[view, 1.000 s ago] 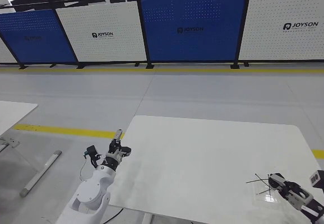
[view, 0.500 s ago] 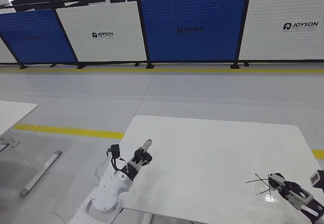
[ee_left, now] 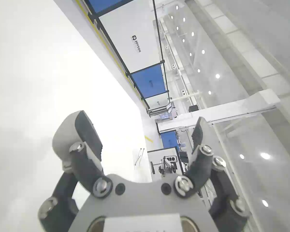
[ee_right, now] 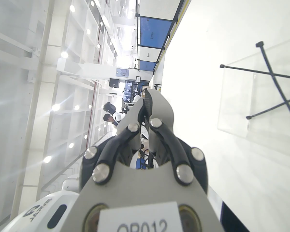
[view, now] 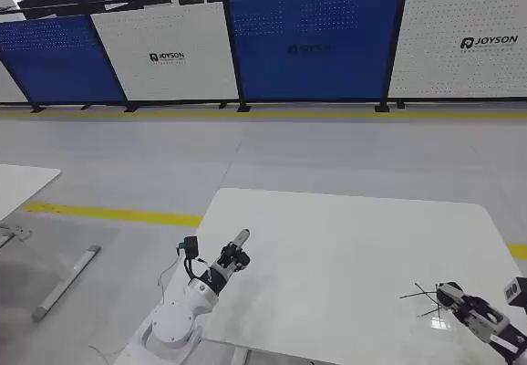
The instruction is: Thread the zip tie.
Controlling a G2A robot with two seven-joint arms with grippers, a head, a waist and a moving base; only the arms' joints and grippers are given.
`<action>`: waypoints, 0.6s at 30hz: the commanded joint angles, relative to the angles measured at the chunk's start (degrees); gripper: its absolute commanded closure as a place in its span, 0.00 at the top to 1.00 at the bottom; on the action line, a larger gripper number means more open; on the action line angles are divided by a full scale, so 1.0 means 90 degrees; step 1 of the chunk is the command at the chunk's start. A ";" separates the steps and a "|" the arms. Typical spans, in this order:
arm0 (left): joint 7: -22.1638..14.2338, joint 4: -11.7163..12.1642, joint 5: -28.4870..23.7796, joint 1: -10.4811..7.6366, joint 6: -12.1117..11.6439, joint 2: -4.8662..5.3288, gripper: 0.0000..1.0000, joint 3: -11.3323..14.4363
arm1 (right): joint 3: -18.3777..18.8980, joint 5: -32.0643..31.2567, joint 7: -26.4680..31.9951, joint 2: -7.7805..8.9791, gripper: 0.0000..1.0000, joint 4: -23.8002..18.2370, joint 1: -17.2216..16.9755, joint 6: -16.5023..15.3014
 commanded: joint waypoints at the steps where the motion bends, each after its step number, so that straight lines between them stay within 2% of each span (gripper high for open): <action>1: 0.0000 0.0000 0.0000 0.0000 0.0000 0.0000 1.00 0.0000 | -0.0005 -0.0004 -0.0026 -0.0002 0.00 -0.0004 0.0001 -0.0001; 4: 0.0000 0.0000 0.0000 0.0000 0.0000 0.0000 1.00 0.0000 | -0.0090 0.0029 -0.0189 -0.0023 0.00 -0.0141 -0.0011 -0.0108; 7: 0.0000 0.0000 0.0000 0.0000 0.0000 0.0000 1.00 0.0000 | -0.0160 0.0541 -0.0312 -0.0072 0.00 -0.0271 -0.0080 -0.0358; 10: 0.0000 0.0000 0.0000 0.0000 0.0000 0.0000 1.00 0.0000 | -0.0345 0.0542 -0.0642 -0.0115 0.00 -0.0476 -0.0132 -0.0480; 18: 0.0000 0.0000 0.0000 0.0000 0.0000 0.0000 1.00 0.0000 | -0.0415 0.0538 -0.0745 -0.0128 0.00 -0.0511 -0.0133 -0.0474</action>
